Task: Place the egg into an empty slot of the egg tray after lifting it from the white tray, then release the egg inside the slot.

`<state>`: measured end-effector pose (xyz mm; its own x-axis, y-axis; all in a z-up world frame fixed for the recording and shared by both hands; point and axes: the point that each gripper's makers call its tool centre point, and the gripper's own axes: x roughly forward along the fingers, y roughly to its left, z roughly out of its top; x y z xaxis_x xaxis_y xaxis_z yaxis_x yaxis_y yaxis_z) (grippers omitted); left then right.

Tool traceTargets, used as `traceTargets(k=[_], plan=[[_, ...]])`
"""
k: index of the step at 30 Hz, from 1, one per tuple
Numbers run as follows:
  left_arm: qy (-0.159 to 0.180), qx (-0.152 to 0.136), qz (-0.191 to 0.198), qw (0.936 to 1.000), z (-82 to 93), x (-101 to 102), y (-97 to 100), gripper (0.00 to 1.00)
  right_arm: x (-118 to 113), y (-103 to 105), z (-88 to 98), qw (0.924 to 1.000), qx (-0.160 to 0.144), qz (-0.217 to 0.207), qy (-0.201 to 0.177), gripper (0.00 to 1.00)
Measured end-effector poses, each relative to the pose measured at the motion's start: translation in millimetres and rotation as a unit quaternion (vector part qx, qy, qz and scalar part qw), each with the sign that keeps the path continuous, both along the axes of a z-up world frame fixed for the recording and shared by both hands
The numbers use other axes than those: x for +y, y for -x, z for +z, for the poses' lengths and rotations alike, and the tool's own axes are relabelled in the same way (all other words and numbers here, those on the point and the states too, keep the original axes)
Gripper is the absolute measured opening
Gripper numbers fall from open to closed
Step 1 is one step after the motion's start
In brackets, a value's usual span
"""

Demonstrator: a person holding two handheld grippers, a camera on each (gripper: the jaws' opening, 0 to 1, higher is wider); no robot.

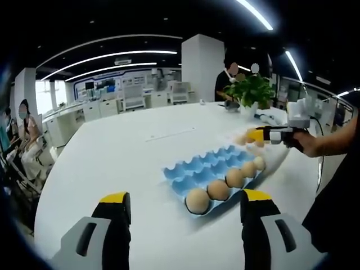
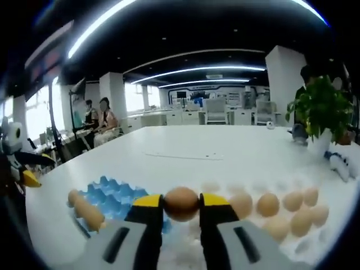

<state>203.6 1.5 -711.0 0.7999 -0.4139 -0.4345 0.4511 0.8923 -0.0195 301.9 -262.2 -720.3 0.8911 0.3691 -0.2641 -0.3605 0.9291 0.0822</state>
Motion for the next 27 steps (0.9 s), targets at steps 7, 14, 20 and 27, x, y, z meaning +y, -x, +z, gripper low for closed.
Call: traceTargets(k=[7, 14, 20, 27], plan=[[0.001, -0.001, 0.000, 1.0000, 0.3, 1, -0.8, 0.81, 37, 0, 9.8, 0.9991, -0.006, 0.041, -0.013, 0.24], [-0.003, 0.004, -0.003, 1.0000, -3.0, 1, -0.1, 0.82, 93, 1, 9.0, 0.9946, -0.005, 0.101, -0.023, 0.24], [-0.001, 0.009, -0.006, 0.9999, -5.8, 2, 1.7, 0.82, 147, 3, 7.1, 0.9877, -0.006, 0.155, -0.021, 0.24], [0.001, 0.008, 0.000, 1.0000, -6.6, 8, 2.5, 0.81, 192, 6, -4.6, 0.9808, 0.007, 0.194, -0.017, 0.24]])
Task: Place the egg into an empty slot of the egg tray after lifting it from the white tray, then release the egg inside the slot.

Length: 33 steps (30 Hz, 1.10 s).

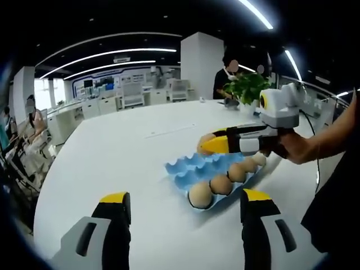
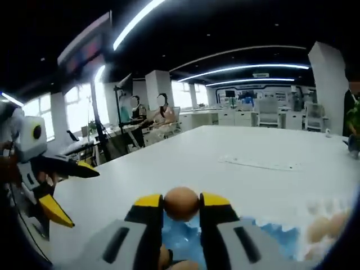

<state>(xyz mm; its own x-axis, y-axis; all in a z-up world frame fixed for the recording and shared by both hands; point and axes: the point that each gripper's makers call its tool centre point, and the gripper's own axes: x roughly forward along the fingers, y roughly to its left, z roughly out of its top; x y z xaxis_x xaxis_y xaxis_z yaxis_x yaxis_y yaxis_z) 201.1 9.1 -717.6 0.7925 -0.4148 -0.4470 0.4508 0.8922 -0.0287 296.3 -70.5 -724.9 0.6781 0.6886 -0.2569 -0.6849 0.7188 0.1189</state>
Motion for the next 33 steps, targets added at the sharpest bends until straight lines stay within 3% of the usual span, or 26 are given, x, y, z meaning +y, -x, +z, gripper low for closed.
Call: traceTargets(k=[10, 27, 33], plan=[[0.007, 0.005, -0.001, 1.0000, -3.2, 1, 0.9, 0.81, 30, 2, -18.2, 0.9995, 0.022, 0.020, 0.014, 0.24], [0.003, 0.003, -0.001, 1.0000, -3.5, 2, -1.0, 0.80, 36, 6, -47.4, 0.9953, 0.094, 0.010, 0.020, 0.25], [0.003, 0.003, -0.001, 1.0000, -3.2, 1, -0.7, 0.80, 37, 6, -46.7, 0.9954, 0.091, 0.016, 0.025, 0.25]])
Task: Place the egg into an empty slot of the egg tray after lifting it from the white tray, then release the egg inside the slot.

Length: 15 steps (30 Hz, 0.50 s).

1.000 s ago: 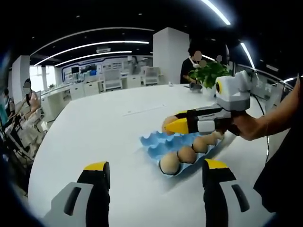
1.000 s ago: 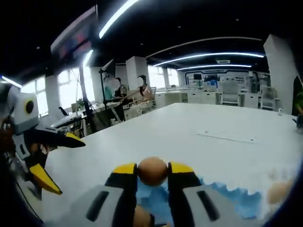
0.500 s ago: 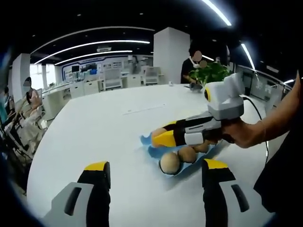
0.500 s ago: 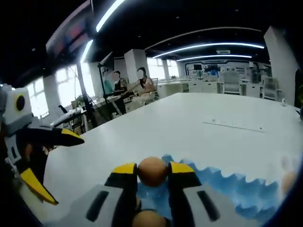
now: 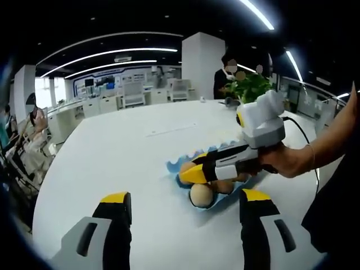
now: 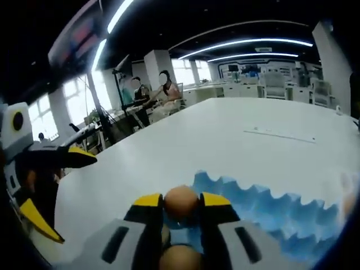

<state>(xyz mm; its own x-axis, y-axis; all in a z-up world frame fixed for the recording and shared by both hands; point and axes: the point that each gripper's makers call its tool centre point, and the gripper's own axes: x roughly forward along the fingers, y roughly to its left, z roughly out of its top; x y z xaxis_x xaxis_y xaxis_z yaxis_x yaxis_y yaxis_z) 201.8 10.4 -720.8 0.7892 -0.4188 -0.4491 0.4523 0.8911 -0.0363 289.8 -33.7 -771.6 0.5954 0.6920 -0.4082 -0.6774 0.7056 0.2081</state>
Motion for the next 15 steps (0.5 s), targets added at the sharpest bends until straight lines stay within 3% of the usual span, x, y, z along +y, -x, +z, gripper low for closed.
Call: traceTargets(k=[15], plan=[[-0.001, -0.009, 0.000, 1.0000, 4.6, -0.1, -2.6, 0.78, -0.4, 1.3, -0.5, 0.9999, 0.004, 0.006, 0.010, 0.26]])
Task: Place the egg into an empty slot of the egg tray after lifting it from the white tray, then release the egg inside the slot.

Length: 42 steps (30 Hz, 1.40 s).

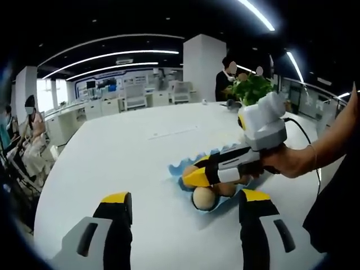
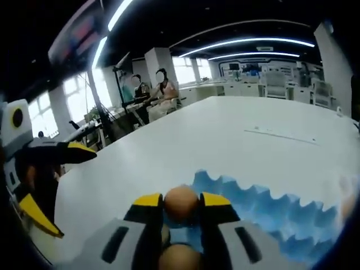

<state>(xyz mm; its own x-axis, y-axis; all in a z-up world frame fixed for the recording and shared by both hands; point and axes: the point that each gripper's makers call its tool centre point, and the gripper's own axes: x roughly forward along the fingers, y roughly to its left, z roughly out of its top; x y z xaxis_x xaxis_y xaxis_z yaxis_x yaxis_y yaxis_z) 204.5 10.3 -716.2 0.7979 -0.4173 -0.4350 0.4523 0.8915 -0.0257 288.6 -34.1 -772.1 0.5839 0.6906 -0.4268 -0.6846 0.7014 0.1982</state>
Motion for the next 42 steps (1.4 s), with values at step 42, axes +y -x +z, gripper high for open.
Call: traceTargets(k=[42], plan=[[0.001, -0.006, -0.009, 0.9999, 3.7, -10, -4.0, 0.79, -315, -18, 24.6, 0.9290, -0.066, -0.363, 0.024, 0.28]])
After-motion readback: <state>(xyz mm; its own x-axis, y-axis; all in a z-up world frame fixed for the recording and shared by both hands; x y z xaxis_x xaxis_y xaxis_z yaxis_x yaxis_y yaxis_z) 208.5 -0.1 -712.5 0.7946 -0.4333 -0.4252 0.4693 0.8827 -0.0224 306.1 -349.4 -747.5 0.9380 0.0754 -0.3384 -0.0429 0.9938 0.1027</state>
